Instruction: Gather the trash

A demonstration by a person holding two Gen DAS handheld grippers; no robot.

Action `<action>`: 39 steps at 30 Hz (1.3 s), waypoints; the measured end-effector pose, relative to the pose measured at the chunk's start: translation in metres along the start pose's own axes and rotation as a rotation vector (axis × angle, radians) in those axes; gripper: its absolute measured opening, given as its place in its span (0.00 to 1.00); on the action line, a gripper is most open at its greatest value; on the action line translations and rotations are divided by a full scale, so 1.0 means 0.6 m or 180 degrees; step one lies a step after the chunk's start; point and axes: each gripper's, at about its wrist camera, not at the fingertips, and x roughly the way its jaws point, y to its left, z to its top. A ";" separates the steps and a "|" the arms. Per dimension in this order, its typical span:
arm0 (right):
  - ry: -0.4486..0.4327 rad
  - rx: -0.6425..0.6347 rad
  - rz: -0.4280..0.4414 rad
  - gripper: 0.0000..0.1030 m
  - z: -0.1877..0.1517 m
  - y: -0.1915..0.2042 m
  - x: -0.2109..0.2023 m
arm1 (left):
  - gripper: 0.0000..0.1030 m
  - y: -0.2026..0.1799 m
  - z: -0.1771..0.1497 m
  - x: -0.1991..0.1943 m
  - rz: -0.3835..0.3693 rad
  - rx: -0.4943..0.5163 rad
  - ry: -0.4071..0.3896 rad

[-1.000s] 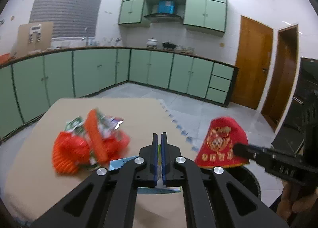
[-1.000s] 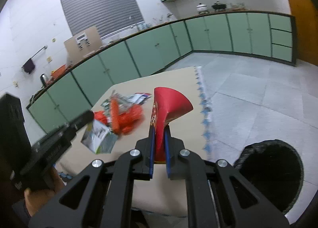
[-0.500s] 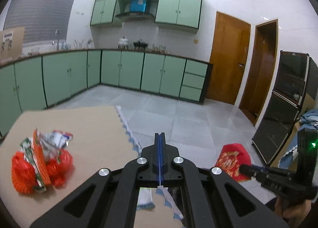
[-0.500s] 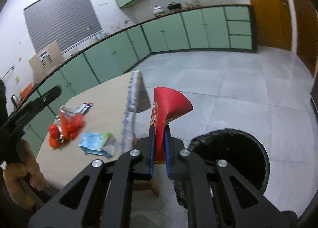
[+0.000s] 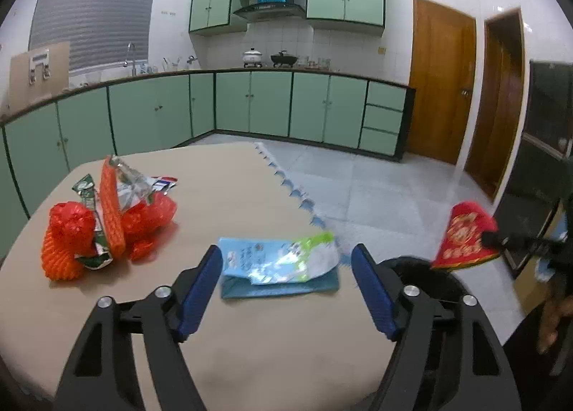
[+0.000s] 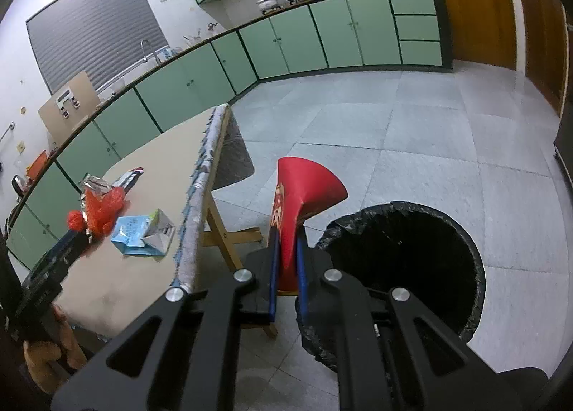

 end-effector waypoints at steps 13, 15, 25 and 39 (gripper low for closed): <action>0.0066 -0.0054 -0.0061 0.08 0.002 0.003 0.021 | 0.73 0.071 -0.001 0.092 -0.0106 -0.0129 0.0208; 0.0080 -0.0070 -0.0073 0.08 0.003 0.006 0.025 | 0.73 0.078 0.002 0.107 -0.0130 -0.0154 0.0269; 0.0087 -0.0113 -0.0073 0.08 0.009 0.020 0.025 | 0.33 0.095 -0.016 0.140 -0.0362 -0.0487 0.0545; -0.0008 -0.0151 -0.0011 0.08 0.014 0.034 -0.003 | 0.14 0.087 0.031 0.020 -0.0346 -0.0451 -0.0018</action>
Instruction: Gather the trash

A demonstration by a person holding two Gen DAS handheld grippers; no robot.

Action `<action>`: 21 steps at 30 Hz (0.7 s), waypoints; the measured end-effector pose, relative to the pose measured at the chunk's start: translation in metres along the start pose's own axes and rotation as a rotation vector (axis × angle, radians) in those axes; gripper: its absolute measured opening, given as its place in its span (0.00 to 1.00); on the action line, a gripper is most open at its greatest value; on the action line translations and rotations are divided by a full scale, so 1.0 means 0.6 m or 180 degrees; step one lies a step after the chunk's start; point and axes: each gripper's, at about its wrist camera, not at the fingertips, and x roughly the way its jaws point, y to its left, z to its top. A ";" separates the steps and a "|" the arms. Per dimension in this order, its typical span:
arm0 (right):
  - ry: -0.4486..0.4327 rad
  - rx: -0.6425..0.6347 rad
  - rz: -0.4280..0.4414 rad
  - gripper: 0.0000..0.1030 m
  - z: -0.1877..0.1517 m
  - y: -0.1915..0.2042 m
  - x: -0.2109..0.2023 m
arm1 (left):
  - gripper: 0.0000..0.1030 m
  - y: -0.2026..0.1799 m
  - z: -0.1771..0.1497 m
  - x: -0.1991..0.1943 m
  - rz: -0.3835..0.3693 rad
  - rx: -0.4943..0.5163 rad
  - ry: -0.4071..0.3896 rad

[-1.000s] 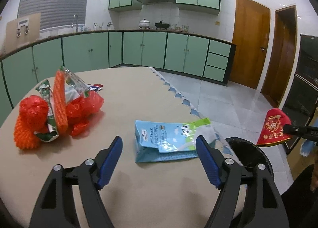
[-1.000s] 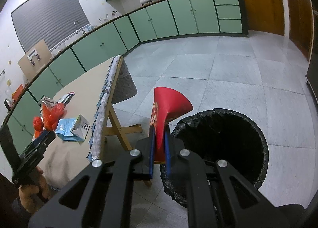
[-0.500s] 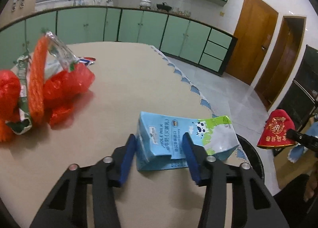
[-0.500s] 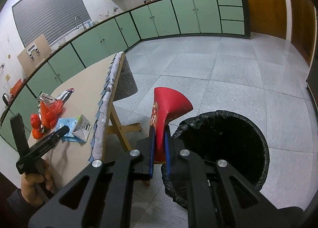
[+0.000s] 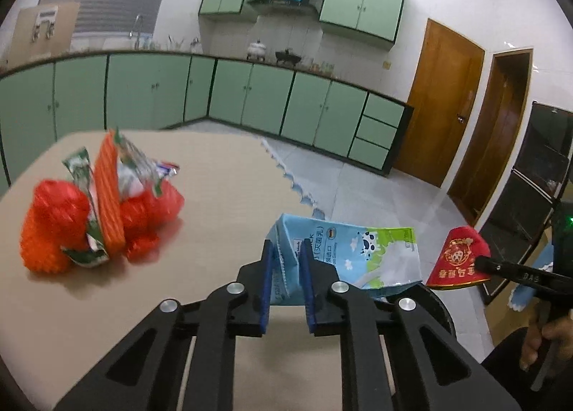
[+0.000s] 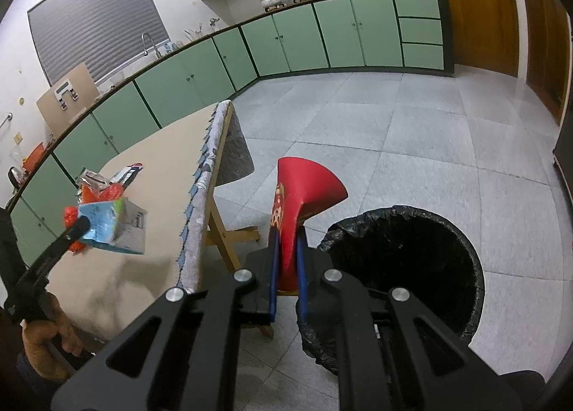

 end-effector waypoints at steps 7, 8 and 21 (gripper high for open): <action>-0.0056 -0.0029 0.0022 0.08 0.002 0.006 -0.019 | 0.13 0.007 0.024 -0.021 0.0059 -0.0051 -0.0063; -0.0061 -0.0023 0.0022 0.08 0.003 0.004 -0.022 | 0.13 0.002 0.026 -0.023 0.0052 -0.0030 -0.0071; -0.0181 0.0206 -0.0136 0.08 0.001 -0.073 -0.070 | 0.13 -0.145 0.036 0.045 -0.0394 0.0309 0.0065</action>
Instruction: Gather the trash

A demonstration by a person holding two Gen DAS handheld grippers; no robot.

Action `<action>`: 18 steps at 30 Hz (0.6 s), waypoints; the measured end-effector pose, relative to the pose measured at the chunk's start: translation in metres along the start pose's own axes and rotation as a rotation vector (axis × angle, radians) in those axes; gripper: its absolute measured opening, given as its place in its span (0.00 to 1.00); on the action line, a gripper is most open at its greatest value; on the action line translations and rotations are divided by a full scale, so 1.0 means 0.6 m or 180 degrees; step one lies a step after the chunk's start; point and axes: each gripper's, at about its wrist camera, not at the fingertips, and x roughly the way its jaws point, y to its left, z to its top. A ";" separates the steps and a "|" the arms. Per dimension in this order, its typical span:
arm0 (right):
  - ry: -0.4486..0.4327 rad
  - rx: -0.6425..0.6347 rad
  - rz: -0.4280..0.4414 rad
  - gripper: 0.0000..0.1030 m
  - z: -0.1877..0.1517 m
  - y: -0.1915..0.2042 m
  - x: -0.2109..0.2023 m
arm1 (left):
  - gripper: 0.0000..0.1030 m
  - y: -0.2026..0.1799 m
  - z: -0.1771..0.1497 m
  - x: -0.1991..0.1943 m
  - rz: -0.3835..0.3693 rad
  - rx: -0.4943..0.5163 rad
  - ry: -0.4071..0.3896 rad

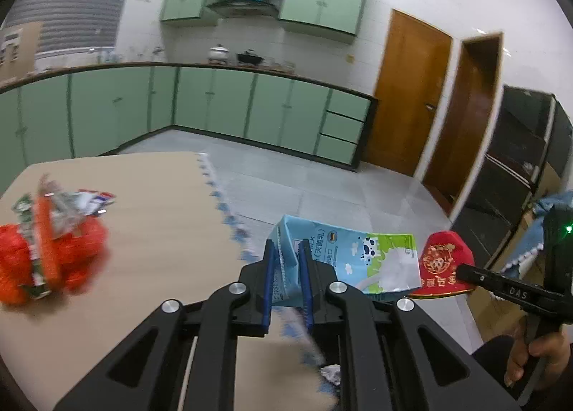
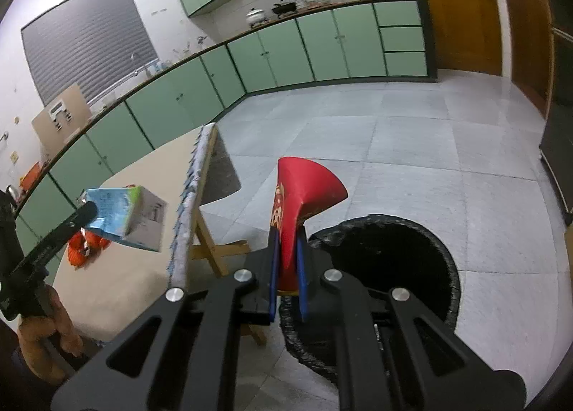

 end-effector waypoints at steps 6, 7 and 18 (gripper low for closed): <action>-0.0015 0.0103 -0.0127 0.08 -0.003 -0.044 -0.007 | 0.13 -0.065 -0.006 0.045 -0.0168 0.0127 0.0105; 0.0003 0.0130 -0.0155 0.08 -0.005 -0.051 -0.003 | 0.13 -0.074 -0.008 0.052 -0.0186 0.0151 0.0125; 0.0296 0.0349 -0.0362 0.13 -0.021 -0.121 0.071 | 0.13 -0.168 -0.045 0.178 -0.0346 0.0426 0.0518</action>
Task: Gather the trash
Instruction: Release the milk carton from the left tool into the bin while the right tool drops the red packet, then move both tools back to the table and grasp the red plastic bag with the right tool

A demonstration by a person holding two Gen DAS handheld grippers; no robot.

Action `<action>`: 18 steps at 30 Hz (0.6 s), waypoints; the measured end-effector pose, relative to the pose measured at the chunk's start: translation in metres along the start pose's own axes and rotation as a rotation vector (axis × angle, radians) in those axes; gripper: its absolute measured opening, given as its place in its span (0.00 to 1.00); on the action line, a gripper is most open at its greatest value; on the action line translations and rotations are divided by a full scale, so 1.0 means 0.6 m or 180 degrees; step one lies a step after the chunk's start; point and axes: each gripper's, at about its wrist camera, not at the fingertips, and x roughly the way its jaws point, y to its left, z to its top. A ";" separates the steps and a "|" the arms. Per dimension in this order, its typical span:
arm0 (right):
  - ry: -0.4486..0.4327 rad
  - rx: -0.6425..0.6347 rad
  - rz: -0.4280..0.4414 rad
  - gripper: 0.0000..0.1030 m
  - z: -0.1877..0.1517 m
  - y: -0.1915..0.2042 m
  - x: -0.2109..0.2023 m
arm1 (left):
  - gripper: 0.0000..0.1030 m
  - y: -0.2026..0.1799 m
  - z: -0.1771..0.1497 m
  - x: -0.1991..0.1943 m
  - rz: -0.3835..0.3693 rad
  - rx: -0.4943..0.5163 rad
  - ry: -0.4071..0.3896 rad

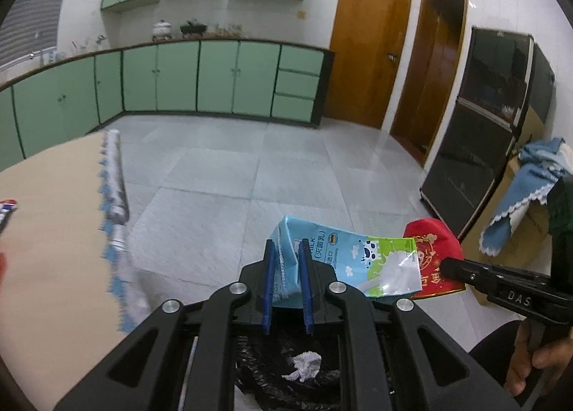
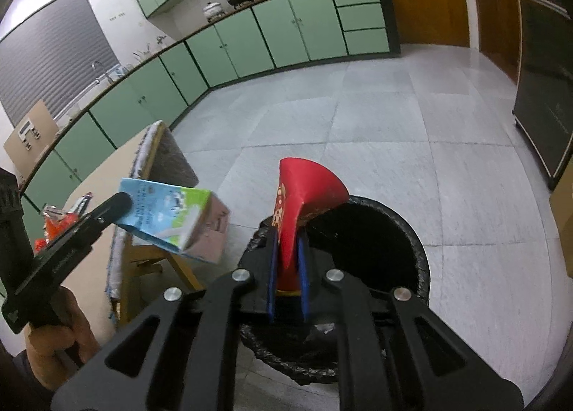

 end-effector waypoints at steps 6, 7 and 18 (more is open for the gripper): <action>0.0035 0.0114 -0.0121 0.36 -0.005 -0.019 0.018 | 0.14 -0.008 -0.015 0.056 -0.0037 0.0004 0.0271; 0.0005 0.0099 -0.0119 0.36 -0.004 -0.017 0.015 | 0.14 -0.008 -0.019 0.062 -0.0070 0.0006 0.0314; -0.0051 -0.0028 -0.0122 0.36 -0.008 -0.001 -0.002 | 0.52 -0.010 -0.020 0.042 -0.0066 -0.0008 0.0218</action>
